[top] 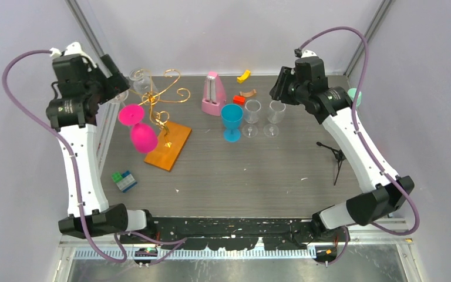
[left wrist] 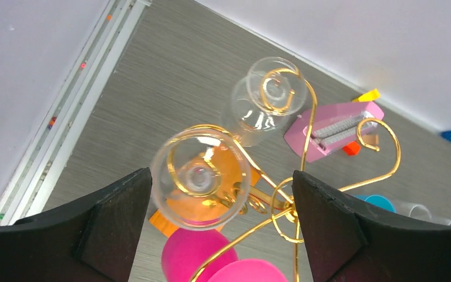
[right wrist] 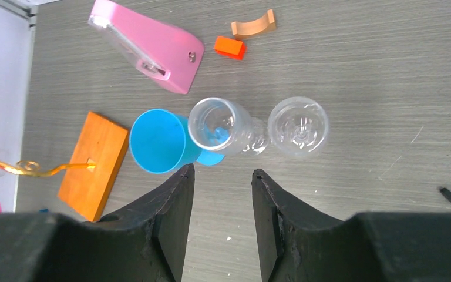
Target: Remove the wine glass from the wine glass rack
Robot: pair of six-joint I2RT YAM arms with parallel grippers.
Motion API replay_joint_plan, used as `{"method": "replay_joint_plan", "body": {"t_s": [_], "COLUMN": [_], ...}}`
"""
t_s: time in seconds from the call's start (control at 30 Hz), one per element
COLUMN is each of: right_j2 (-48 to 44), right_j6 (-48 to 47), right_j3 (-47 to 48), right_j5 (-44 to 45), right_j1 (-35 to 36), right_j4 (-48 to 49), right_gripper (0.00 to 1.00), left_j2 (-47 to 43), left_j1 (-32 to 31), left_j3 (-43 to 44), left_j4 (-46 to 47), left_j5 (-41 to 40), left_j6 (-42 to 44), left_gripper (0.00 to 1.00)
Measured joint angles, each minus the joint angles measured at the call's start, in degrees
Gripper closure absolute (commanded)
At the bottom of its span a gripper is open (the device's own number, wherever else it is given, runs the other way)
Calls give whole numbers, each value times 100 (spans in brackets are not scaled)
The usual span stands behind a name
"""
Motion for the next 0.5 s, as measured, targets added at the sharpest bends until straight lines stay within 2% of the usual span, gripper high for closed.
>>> {"method": "replay_joint_plan", "body": {"t_s": [0.23,0.5], "right_j2": [-483,-894], "right_j6": [157,302], "right_j3": [-511,-1126], "right_j5": [-232,-431], "right_j1": [-2,0], "right_j4": [142,356], "right_gripper": [54,54], "left_j2": [-402,-535], "left_j1": [1014,1735], "left_j3": [-282,-778], "left_j4": [0,92], "left_j5": [761,1751], "left_j6": [-367,-704], "left_gripper": [9,25]}}
